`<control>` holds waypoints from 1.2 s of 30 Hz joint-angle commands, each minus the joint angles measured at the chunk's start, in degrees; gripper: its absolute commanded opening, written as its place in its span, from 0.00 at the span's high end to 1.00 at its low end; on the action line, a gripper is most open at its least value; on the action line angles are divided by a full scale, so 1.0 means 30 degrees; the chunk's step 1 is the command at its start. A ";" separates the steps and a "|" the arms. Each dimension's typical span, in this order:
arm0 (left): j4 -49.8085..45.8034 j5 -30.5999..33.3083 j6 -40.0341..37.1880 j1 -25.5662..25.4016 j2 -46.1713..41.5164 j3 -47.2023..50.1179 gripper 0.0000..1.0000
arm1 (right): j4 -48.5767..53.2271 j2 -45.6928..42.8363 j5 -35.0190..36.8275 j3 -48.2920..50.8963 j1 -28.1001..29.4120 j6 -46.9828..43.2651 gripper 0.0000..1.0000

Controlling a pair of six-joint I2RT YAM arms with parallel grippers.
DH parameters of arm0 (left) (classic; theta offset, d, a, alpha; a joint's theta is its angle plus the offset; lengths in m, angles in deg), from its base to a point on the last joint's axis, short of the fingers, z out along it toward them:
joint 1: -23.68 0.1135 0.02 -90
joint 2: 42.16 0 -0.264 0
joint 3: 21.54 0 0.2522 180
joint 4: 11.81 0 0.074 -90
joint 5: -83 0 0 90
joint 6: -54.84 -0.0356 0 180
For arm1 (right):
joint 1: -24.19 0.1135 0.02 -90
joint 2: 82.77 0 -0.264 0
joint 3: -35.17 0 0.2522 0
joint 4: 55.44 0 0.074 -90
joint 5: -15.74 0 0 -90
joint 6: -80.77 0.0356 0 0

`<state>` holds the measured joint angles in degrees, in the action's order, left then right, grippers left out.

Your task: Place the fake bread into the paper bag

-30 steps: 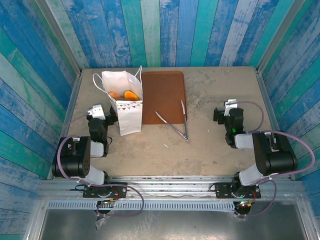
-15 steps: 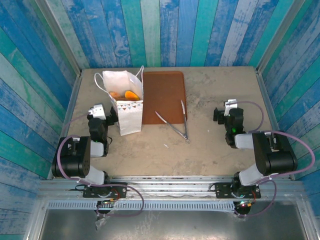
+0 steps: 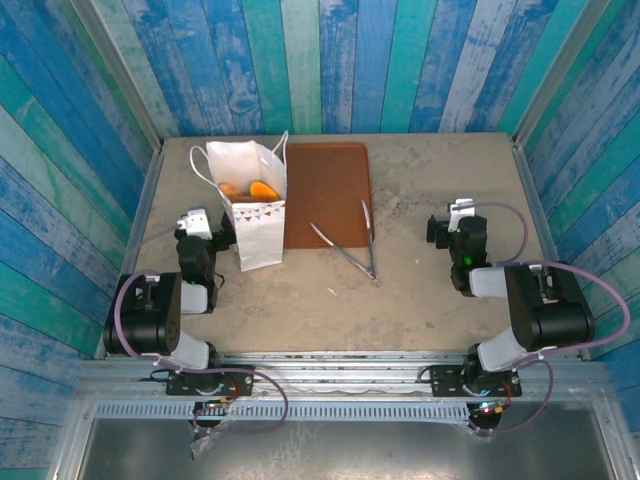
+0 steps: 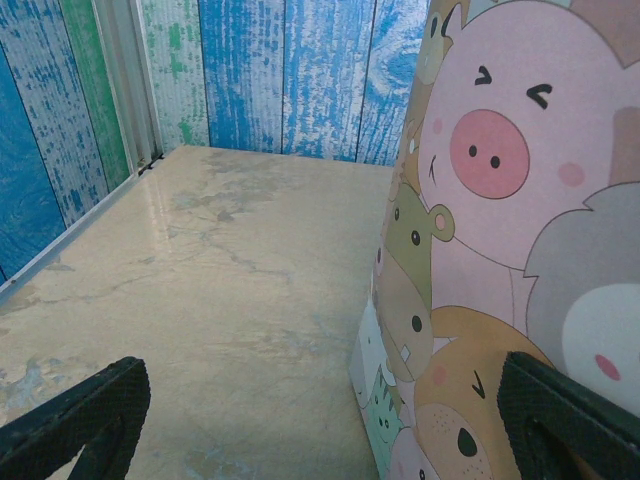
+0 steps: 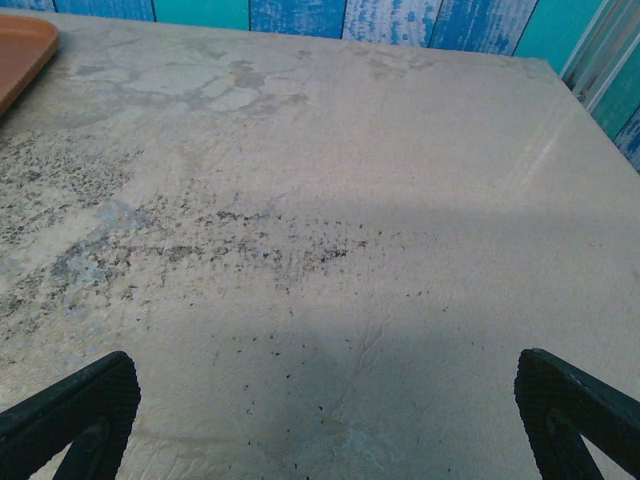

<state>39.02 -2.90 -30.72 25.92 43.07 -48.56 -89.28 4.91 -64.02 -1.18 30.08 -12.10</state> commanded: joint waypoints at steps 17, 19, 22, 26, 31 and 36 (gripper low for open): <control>-0.0701 -0.1125 -0.0703 -0.0247 0.0242 -0.0568 0.06 | -0.1046 -0.0594 0.0025 0.0441 -0.0088 -0.0031 0.00; -0.0703 -0.1154 -0.0714 -0.0240 0.0241 -0.0564 0.06 | -0.1835 -0.0867 0.0111 0.0986 -0.0088 -0.0010 0.00; -0.0692 -0.1136 -0.0722 -0.0249 0.0234 -0.0562 0.06 | -0.3967 -0.1272 0.0323 0.2400 -0.0088 0.0074 0.00; -0.0729 -0.1144 -0.0721 -0.0249 0.0239 -0.0577 0.06 | -0.4853 -0.1207 0.2345 0.2921 -0.0117 0.1064 0.00; -0.0721 -0.1123 -0.0718 -0.0234 0.0242 -0.0564 0.07 | -0.0579 -0.0304 0.1053 0.0075 -0.0100 0.0395 0.00; -0.0716 -0.1161 -0.0720 -0.0249 0.0242 -0.0575 0.06 | -0.0279 -0.0284 0.0254 -0.0132 -0.0118 0.0109 0.00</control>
<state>37.73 -4.37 -31.96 25.92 43.07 -49.52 -93.39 3.79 -61.79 -1.38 30.00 -10.88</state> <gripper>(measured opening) 0.936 0.996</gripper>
